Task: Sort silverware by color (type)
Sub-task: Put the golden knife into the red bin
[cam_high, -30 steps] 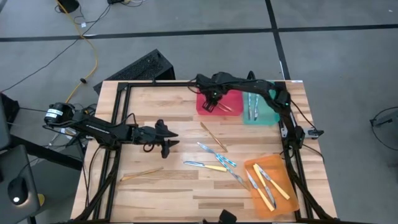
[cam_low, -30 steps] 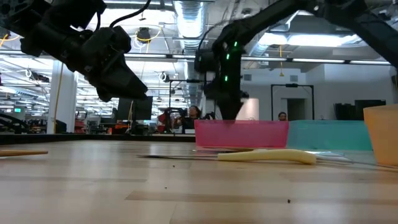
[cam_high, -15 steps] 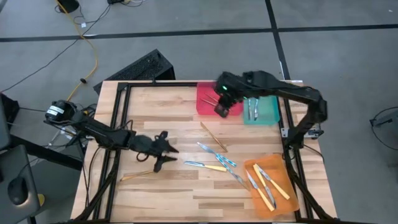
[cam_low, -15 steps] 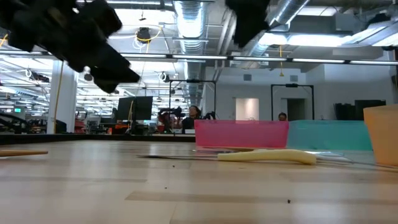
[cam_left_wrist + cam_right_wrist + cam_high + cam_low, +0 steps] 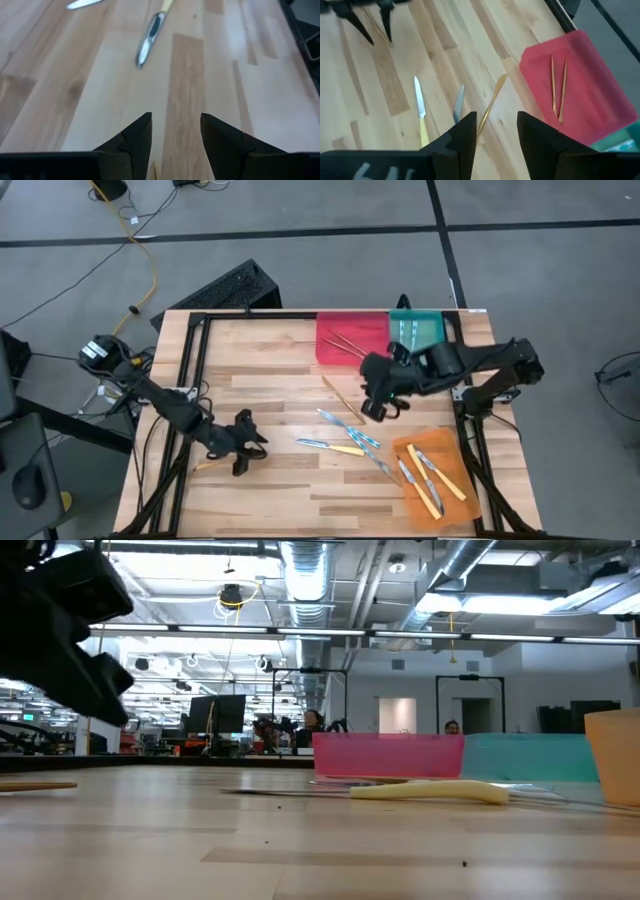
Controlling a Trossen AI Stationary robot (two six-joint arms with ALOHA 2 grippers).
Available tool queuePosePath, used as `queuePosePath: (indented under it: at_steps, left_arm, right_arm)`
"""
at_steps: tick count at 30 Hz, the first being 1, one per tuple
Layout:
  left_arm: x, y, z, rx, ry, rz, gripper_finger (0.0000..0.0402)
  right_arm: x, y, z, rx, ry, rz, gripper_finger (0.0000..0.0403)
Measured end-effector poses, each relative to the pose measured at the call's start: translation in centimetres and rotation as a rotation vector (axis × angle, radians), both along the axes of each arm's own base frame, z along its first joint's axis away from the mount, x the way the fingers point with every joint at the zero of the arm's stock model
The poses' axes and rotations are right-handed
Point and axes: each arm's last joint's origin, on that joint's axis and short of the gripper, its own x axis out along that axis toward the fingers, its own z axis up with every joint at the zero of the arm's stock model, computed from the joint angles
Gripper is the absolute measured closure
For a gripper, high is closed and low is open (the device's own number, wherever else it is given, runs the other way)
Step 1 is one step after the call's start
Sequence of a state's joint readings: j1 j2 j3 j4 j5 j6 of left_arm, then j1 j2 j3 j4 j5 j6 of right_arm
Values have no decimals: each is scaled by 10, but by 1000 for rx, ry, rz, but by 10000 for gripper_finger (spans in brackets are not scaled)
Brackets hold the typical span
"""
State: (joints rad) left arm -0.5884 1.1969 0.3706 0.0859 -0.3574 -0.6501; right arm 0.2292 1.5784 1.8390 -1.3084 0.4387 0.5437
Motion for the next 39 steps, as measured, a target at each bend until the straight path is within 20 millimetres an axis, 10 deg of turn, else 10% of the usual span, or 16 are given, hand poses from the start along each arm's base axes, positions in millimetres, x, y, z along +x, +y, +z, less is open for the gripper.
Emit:
queuePosePath:
  at_steps: [14,34,39]
  left_arm:
    - [-27,-13,-8,159,1,128,251]
    - [-28,-36,-63,271,136,80,253]
    - [-27,-36,-69,282,142,115,304]
  right_arm:
    - [28,25,-39,-36,148,14,241]
    - [31,27,-43,-15,153,-14,241]
    - [30,29,-43,-15,152,-9,241]
